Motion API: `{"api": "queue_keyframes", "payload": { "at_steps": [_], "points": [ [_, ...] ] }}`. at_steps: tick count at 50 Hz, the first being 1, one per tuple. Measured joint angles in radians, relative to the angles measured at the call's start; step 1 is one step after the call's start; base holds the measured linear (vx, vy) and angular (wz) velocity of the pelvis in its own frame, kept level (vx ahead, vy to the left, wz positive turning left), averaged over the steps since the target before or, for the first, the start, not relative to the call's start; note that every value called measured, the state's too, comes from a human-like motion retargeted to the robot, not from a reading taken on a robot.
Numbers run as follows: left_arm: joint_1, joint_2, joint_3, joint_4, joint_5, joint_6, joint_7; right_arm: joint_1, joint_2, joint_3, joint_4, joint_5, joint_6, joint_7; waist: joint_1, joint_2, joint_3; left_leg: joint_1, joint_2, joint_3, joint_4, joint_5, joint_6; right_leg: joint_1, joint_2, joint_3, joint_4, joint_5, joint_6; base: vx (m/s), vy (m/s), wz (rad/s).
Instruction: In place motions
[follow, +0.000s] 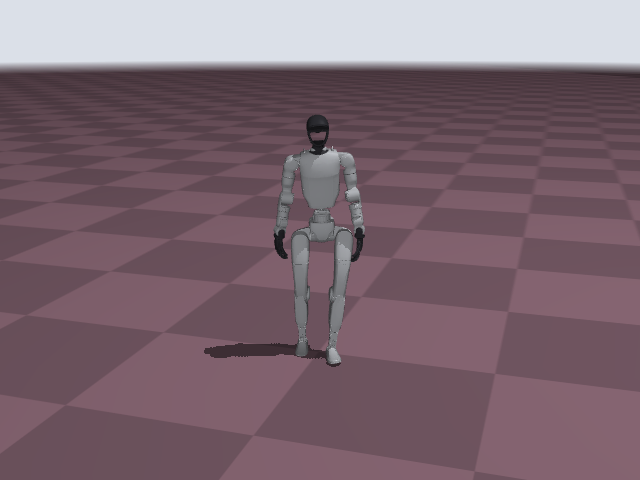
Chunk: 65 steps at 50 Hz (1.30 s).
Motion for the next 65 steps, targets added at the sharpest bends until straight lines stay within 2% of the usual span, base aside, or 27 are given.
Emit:
{"api": "queue_keyframes", "payload": {
  "at_steps": [3, 6, 10, 16, 18, 20, 22, 30, 33, 35, 37, 38, 40, 42, 46, 47, 51, 54, 57, 60, 65],
  "points": [
    [-0.009, 0.010, -0.003, 0.012, 0.010, 0.003, -0.020, 0.020, -0.008, 0.008, 0.016, -0.018, 0.001, -0.024, 0.015, -0.002, -0.006, -0.026, 0.030, 0.059, -0.006, -0.083, -0.037, 0.027, -0.042, -0.174, 0.009, -0.043, 0.028, -0.04, 0.10, 4.26],
    [-0.029, 0.034, -0.009, 0.017, 0.024, 0.009, -0.023, 0.044, -0.008, -0.017, 0.020, -0.004, 0.000, -0.023, -0.041, -0.004, 0.008, -0.034, 0.046, 0.120, -0.018, -0.126, -0.098, 0.065, -0.056, -0.427, 0.007, -0.071, 0.037, -0.09, 0.20, 5.10],
    [-0.059, 0.055, 0.054, 0.015, 0.012, 0.026, -0.023, 0.076, -0.006, -0.080, 0.020, 0.023, -0.001, -0.023, -0.015, -0.035, 0.021, -0.016, 0.104, 0.382, -0.030, -0.137, -0.193, 0.143, -0.053, -0.713, -0.018, -0.118, 0.089, -0.10, 0.19, 4.64],
    [-0.039, 0.044, 0.179, 0.034, -0.131, -0.002, 0.006, 0.109, -0.029, -0.130, 0.035, 0.009, 0.032, -0.090, 0.064, -0.121, -0.002, 0.104, 0.188, 0.923, -0.021, -0.009, -0.280, 0.211, -0.063, -0.985, -0.055, -0.132, 0.157, 0.15, 0.20, 3.21],
    [-0.004, 0.049, 0.217, 0.038, -0.156, -0.016, 0.039, 0.096, -0.038, -0.122, 0.031, -0.013, 0.048, -0.110, 0.056, -0.141, -0.021, 0.145, 0.192, 1.062, -0.028, 0.055, -0.282, 0.219, -0.063, -1.044, -0.056, -0.132, 0.181, 0.21, 0.10, 2.23],
    [0.034, 0.054, 0.268, 0.043, -0.165, -0.029, 0.082, 0.064, -0.041, -0.107, 0.004, -0.045, 0.060, -0.122, 0.027, -0.144, -0.036, 0.162, 0.192, 1.143, -0.057, 0.172, -0.273, 0.221, -0.050, -1.090, -0.050, -0.131, 0.204, 0.21, 0.22, 1.74],
    [0.067, 0.053, 0.310, 0.064, -0.176, -0.040, 0.128, 0.036, -0.039, -0.099, -0.052, -0.061, 0.053, -0.122, 0.000, -0.143, -0.038, 0.144, 0.184, 1.093, -0.078, 0.281, -0.250, 0.228, -0.042, -1.121, -0.044, -0.127, 0.219, 0.13, 0.09, 1.27],
    [0.167, 0.027, 0.444, 0.189, -0.191, -0.020, 0.259, -0.058, 0.043, -0.086, -0.239, 0.067, -0.045, -0.060, 0.042, -0.179, -0.015, 0.168, 0.160, 1.072, -0.069, 0.179, -0.246, 0.258, -0.067, -1.129, -0.026, -0.092, 0.227, 0.22, 0.14, 0.02],
    [0.190, 0.005, 0.460, 0.200, -0.199, -0.022, 0.273, -0.061, 0.056, -0.086, -0.283, 0.037, -0.062, 0.002, 0.045, -0.153, -0.010, 0.181, 0.157, 1.039, -0.079, 0.155, -0.236, 0.277, -0.081, -1.078, 0.021, -0.020, 0.173, 0.26, 0.14, 0.35],
    [0.190, -0.011, 0.454, 0.223, -0.218, -0.021, 0.269, -0.039, 0.049, -0.090, -0.304, -0.012, -0.079, 0.005, 0.007, -0.081, -0.025, 0.161, 0.188, 0.959, -0.079, 0.142, -0.219, 0.270, -0.092, -1.014, 0.125, 0.070, 0.094, 0.41, 0.22, 1.56],
    [0.175, -0.025, 0.437, 0.231, -0.230, -0.014, 0.262, -0.008, 0.029, -0.082, -0.299, -0.027, -0.083, -0.032, -0.049, -0.004, -0.037, 0.125, 0.222, 0.856, -0.073, 0.139, -0.201, 0.197, -0.118, -0.875, 0.292, 0.100, 0.028, 0.31, 0.15, 1.62],
    [0.163, -0.031, 0.423, 0.225, -0.234, -0.009, 0.257, 0.007, 0.019, -0.076, -0.286, -0.024, -0.079, -0.057, -0.023, 0.013, -0.030, 0.115, 0.209, 0.866, -0.105, 0.157, -0.169, 0.109, -0.154, -0.688, 0.420, 0.085, 0.042, 0.24, 0.14, 2.01],
    [0.122, -0.031, 0.365, 0.203, -0.226, -0.002, 0.242, 0.028, 0.012, -0.091, -0.246, -0.004, -0.062, -0.094, -0.219, 0.088, -0.016, 0.073, 0.226, 0.605, -0.056, 0.146, -0.190, -0.030, -0.049, -0.497, 0.525, 0.044, 0.115, 0.16, 0.15, 4.62],
    [0.084, -0.021, 0.317, 0.156, -0.193, -0.004, 0.212, 0.032, 0.011, -0.099, -0.179, 0.031, -0.043, -0.093, -0.274, 0.121, 0.019, 0.072, 0.207, 0.537, -0.078, 0.165, -0.167, -0.097, 0.068, -0.318, 0.555, 0.023, 0.147, 0.04, 0.07, 3.28],
    [0.010, 0.030, 0.192, 0.057, -0.118, -0.018, 0.136, 0.054, 0.022, -0.140, -0.041, 0.064, 0.004, -0.002, -0.296, 0.129, 0.018, 0.073, 0.178, 0.476, -0.085, 0.176, -0.164, -0.118, 0.073, -0.268, 0.478, 0.002, 0.035, 0.16, -0.04, 1.98],
    [-0.011, 0.043, 0.158, 0.040, -0.100, -0.022, 0.108, 0.066, 0.030, -0.156, -0.018, 0.069, 0.011, 0.012, -0.308, 0.131, 0.018, 0.075, 0.169, 0.447, -0.086, 0.180, -0.163, -0.130, 0.076, -0.254, 0.458, -0.014, 0.024, 0.18, -0.09, 2.62],
    [-0.088, 0.052, 0.075, -0.003, -0.050, -0.014, 0.029, 0.104, 0.069, -0.211, 0.051, 0.132, 0.025, -0.008, -0.314, 0.104, 0.024, 0.105, 0.114, 0.345, -0.095, 0.195, -0.159, -0.151, 0.113, -0.141, 0.310, -0.067, 0.045, 0.19, -0.07, 2.25],
    [-0.116, 0.030, 0.052, -0.007, -0.061, -0.020, 0.032, 0.114, 0.085, -0.216, 0.075, 0.169, 0.031, -0.009, -0.276, 0.064, 0.021, 0.147, 0.073, 0.319, -0.105, 0.193, -0.160, -0.108, 0.093, -0.156, 0.143, -0.028, -0.023, 0.18, -0.07, 1.29],
    [-0.115, 0.018, 0.052, -0.001, -0.082, -0.026, 0.028, 0.102, 0.095, -0.195, 0.063, 0.150, 0.039, 0.008, -0.241, 0.013, 0.013, 0.188, 0.030, 0.306, -0.115, 0.184, -0.160, -0.059, 0.098, -0.089, 0.056, 0.041, -0.017, 0.20, -0.08, 0.78],
    [-0.089, 0.016, 0.057, 0.011, -0.077, -0.020, 0.012, 0.081, 0.105, -0.173, 0.001, 0.095, 0.047, 0.008, -0.218, -0.010, -0.009, 0.200, 0.018, 0.281, -0.114, 0.171, -0.165, -0.020, 0.055, -0.218, 0.034, 0.018, -0.013, 0.16, -0.09, 0.68],
    [-0.034, 0.006, 0.115, 0.079, -0.085, -0.016, 0.041, 0.039, 0.107, -0.125, -0.184, 0.015, 0.008, -0.015, -0.185, -0.036, -0.022, 0.198, 0.028, 0.259, -0.061, 0.114, -0.163, -0.003, 0.061, -0.201, 0.014, 0.008, 0.000, 0.07, -0.10, 0.27]
  ]
}}
